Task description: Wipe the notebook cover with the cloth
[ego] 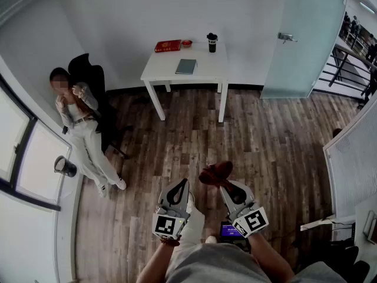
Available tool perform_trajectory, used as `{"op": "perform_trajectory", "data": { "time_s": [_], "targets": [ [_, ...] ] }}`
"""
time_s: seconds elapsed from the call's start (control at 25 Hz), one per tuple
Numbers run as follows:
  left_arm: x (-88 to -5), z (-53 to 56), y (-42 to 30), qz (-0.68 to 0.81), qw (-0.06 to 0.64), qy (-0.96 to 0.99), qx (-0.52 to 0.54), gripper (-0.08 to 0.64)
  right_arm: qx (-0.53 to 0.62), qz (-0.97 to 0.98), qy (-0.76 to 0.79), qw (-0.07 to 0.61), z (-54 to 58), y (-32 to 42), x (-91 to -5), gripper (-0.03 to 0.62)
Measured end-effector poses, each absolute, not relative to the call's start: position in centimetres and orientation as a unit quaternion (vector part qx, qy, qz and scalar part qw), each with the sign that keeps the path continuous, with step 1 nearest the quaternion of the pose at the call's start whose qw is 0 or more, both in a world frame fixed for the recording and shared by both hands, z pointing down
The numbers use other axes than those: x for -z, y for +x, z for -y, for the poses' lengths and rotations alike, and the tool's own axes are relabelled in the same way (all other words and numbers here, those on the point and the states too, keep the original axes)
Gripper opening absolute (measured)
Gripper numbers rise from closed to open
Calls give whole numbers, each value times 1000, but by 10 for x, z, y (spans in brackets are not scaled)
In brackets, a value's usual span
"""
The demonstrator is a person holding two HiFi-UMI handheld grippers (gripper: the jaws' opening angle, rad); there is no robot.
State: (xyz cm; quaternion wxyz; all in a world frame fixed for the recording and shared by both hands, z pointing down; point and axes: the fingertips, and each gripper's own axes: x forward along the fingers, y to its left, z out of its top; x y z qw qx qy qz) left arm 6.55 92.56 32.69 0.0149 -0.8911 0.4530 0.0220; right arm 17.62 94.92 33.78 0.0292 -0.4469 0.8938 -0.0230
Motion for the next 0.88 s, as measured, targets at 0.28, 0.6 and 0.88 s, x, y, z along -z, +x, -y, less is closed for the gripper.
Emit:
{"op": "perform_trajectory", "data": {
  "time_s": [0.28, 0.6, 0.88],
  "targets": [
    [-355, -801, 65, -424, 19, -905, -26, -8, 21, -887, -457, 60, -834, 180, -341, 66],
    [-372, -663, 38, -395, 8, -919, -19, 5, 34, -865, -499, 31, -688, 185, -340, 66],
    [-395, -560, 18, -381, -16, -925, 2, 6, 64, -828, -557, 24, -589, 212, -359, 66]
  ]
}}
